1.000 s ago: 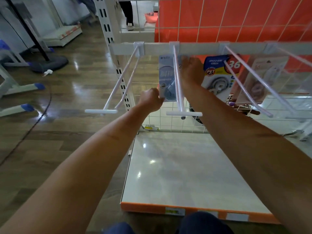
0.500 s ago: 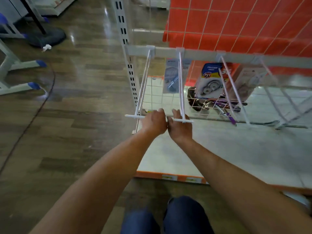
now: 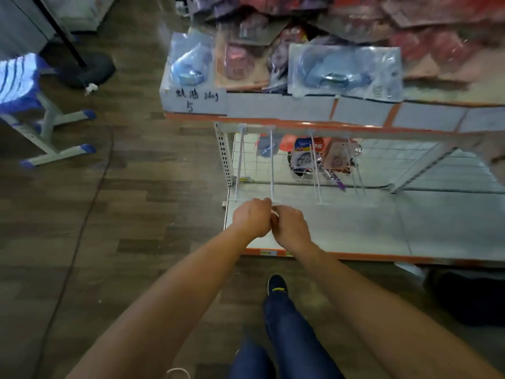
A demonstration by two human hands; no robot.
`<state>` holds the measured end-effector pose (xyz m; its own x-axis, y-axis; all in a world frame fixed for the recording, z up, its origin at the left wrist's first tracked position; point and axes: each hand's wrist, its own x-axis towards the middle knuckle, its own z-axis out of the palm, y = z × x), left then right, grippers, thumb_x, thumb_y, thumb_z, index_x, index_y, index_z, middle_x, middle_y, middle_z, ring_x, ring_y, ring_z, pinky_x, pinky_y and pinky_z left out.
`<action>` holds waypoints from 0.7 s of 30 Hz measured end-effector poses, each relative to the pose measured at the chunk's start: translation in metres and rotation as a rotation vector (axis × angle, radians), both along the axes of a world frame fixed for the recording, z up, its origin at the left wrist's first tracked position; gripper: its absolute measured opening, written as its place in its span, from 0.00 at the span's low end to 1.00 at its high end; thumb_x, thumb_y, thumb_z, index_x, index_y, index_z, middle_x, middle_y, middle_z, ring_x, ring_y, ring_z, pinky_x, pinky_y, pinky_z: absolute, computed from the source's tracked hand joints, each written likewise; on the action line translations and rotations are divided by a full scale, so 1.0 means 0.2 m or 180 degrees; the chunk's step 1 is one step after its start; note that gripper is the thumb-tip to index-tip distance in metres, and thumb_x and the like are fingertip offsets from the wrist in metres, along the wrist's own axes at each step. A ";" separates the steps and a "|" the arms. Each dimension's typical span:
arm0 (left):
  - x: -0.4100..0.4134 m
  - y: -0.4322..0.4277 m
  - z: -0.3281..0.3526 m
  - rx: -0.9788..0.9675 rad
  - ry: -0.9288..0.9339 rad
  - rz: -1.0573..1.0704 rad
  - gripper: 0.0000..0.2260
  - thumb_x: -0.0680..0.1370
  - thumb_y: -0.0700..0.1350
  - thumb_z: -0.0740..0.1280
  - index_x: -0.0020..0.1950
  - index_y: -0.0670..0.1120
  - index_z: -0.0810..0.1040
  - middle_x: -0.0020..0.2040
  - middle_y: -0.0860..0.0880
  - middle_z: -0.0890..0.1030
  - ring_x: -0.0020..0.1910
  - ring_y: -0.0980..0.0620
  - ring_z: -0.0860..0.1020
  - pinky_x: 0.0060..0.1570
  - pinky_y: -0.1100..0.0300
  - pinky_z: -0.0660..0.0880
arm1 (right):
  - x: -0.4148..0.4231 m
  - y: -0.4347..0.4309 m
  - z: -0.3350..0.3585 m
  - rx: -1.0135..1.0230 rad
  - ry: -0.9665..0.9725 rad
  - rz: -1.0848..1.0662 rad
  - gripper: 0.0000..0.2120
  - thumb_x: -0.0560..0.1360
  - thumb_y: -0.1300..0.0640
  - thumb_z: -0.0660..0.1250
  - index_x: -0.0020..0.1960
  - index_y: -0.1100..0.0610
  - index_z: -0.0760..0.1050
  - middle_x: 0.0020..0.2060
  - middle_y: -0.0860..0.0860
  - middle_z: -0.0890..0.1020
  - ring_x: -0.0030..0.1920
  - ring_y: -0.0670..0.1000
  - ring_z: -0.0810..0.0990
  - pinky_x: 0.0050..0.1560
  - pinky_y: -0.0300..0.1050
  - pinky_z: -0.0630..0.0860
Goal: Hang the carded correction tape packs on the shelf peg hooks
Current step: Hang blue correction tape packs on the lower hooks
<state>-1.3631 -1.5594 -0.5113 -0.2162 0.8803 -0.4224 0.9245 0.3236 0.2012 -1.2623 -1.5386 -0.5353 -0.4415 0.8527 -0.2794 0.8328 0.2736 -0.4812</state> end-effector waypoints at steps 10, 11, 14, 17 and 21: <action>0.13 -0.01 0.83 0.1032 -0.0005 0.0031 0.12 0.79 0.43 0.60 0.62 0.49 0.75 0.55 0.45 0.81 0.52 0.43 0.80 0.46 0.51 0.78 | 0.14 -0.03 0.92 0.0496 0.0922 -0.0351 0.14 0.79 0.61 0.62 0.63 0.59 0.76 0.58 0.55 0.80 0.59 0.54 0.78 0.58 0.43 0.70; 0.13 0.01 0.89 0.1208 -0.0048 0.0060 0.12 0.79 0.43 0.60 0.61 0.50 0.76 0.55 0.46 0.81 0.53 0.43 0.80 0.47 0.51 0.76 | 0.16 0.00 0.98 0.0618 0.1072 -0.0417 0.13 0.78 0.62 0.62 0.61 0.59 0.78 0.56 0.55 0.81 0.58 0.53 0.78 0.57 0.41 0.69; 0.11 0.11 1.05 0.1734 -0.0210 0.0120 0.11 0.79 0.44 0.62 0.60 0.49 0.77 0.56 0.48 0.81 0.55 0.45 0.78 0.52 0.52 0.74 | 0.20 0.13 1.15 0.0965 0.1389 -0.0718 0.10 0.77 0.62 0.63 0.55 0.60 0.80 0.52 0.55 0.83 0.54 0.53 0.79 0.53 0.38 0.68; 0.08 0.23 1.15 0.2162 -0.0316 0.0057 0.12 0.79 0.44 0.63 0.61 0.47 0.76 0.56 0.48 0.81 0.55 0.47 0.77 0.56 0.54 0.72 | 0.25 0.28 1.24 0.1134 0.1498 -0.1111 0.10 0.76 0.61 0.64 0.56 0.60 0.79 0.52 0.55 0.82 0.55 0.53 0.78 0.56 0.43 0.70; 0.04 0.39 1.21 0.2106 -0.0191 -0.0244 0.19 0.78 0.48 0.66 0.68 0.45 0.70 0.65 0.45 0.74 0.65 0.45 0.70 0.64 0.54 0.64 | 0.28 0.47 1.27 0.1051 0.1403 -0.1289 0.12 0.76 0.60 0.64 0.58 0.59 0.78 0.56 0.55 0.81 0.57 0.54 0.77 0.55 0.41 0.69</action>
